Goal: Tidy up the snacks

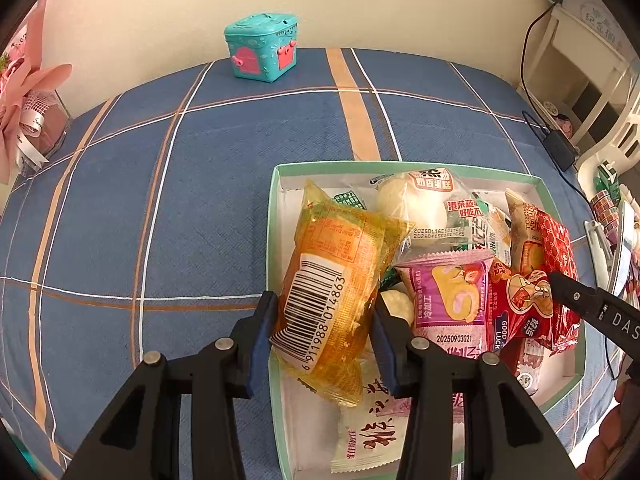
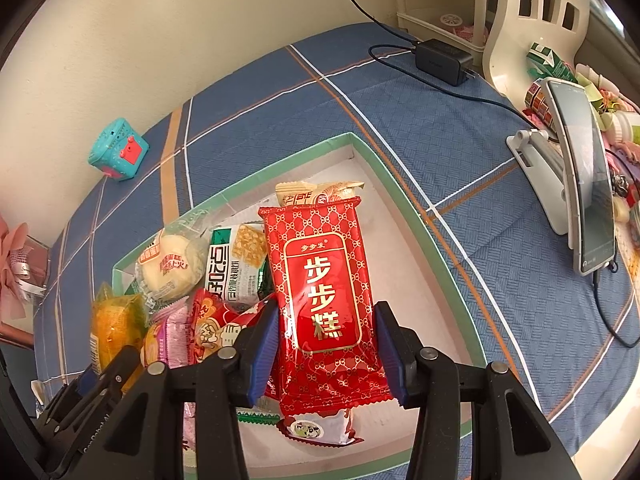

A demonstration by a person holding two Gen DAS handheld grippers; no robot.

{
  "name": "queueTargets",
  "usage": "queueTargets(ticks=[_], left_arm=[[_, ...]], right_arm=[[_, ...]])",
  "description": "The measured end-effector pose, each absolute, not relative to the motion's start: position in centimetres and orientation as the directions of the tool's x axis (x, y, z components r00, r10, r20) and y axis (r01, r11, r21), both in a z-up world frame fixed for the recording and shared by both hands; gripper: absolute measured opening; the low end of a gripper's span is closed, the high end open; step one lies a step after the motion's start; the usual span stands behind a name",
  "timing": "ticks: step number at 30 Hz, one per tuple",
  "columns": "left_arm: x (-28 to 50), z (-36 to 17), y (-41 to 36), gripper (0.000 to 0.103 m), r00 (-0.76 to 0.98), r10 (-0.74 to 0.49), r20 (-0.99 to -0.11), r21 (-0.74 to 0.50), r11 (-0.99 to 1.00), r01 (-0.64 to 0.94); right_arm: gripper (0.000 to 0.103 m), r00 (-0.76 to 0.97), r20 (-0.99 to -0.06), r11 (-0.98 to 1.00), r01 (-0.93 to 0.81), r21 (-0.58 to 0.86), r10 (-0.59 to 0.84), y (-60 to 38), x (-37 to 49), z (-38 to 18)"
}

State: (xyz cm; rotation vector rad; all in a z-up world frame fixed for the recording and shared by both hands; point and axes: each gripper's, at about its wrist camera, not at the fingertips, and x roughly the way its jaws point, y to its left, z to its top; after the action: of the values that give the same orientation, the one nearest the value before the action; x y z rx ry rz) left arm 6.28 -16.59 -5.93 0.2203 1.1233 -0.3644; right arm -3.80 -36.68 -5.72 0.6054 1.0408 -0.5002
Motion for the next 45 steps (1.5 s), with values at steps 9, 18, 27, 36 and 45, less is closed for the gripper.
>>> queueTargets(ticks=[9, 18, 27, 36, 45], left_arm=[[6.7, -5.9, -16.2, 0.055, 0.343, -0.186, -0.921, -0.05, 0.928, 0.369], [6.7, -4.8, -15.3, 0.056, 0.341, -0.202, -0.918, -0.079, 0.937, 0.341], [6.3, -2.0, -14.1, 0.056, 0.398, -0.209, -0.893, -0.076, 0.943, 0.325], [6.8, -1.1, -12.4, 0.057, 0.43, -0.179, -0.885, -0.059, 0.959, 0.278], [7.1, -0.9, -11.1, 0.063, 0.443, -0.15, -0.884, -0.037, 0.967, 0.254]], right_arm=[[0.056, 0.407, -0.907, 0.733, 0.65, 0.2, -0.114, -36.3, -3.6, -5.4], [0.062, 0.427, -0.894, 0.75, 0.635, 0.188, -0.138, -35.8, -3.9, -3.9], [0.062, 0.479, -0.858, 0.767, 0.617, 0.176, -0.189, -34.8, -4.3, -1.0], [0.062, 0.501, -0.839, 0.798, 0.585, 0.146, -0.213, -33.1, -4.1, 0.5], [0.062, 0.505, -0.846, 0.857, 0.499, 0.124, -0.171, -29.5, -2.5, 0.3]])
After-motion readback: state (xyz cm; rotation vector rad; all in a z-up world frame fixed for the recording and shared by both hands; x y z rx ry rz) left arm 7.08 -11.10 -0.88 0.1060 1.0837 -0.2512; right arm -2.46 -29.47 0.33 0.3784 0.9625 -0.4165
